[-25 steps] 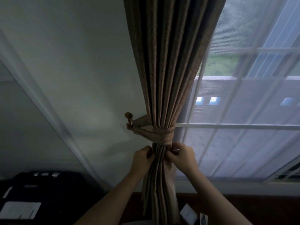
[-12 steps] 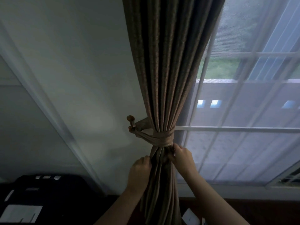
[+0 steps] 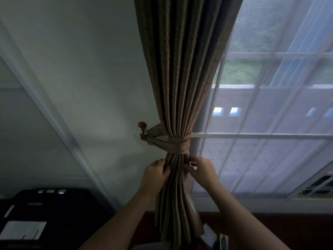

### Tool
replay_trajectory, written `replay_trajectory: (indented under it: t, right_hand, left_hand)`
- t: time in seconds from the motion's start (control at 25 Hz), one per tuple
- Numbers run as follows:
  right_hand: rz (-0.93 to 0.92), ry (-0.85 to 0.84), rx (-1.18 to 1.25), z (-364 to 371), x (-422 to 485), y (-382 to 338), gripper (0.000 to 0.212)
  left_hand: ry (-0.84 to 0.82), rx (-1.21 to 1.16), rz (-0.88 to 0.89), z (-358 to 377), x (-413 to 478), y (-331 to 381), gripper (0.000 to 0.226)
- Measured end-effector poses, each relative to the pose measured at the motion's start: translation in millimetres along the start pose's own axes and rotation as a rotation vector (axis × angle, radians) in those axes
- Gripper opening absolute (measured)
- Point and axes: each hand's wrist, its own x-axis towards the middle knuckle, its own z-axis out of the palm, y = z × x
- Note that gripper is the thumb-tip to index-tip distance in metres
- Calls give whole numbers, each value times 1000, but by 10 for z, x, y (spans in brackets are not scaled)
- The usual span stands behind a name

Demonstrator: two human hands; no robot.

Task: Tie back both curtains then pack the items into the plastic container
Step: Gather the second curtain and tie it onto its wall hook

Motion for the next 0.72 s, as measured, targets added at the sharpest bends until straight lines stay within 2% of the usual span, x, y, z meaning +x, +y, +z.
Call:
replay_trajectory:
  t: [0.08,0.2,0.28,0.44,0.56,0.64,0.72]
  right_hand:
    - [6,49,-87,29,13,-65,18]
    - [-3,99,-132,105,-28,-109,21]
    - [-1,96,-163,158,-69,-144,21]
    - [49,55,-141,103,0,-131,21]
    - [99,56,-96,62,-9,0,17]
    - [134,40,-84,132,-112,2,18]
    - [124,28,-81,225,-213,-77,24]
  left_hand:
    - [1,36,23,30,-17,36,11]
    - [-17,74,-9,52,-51,6,11]
    - [-73,109,-24,60,-71,23,10]
    - [-164,150,-69,4,54,96,22]
    - [-172,-72,-103,-39,137,6,13]
    - [-277,-192,-192,-46,125,-68,19]
    - [-336,-149,-219,16,107,-129,30]
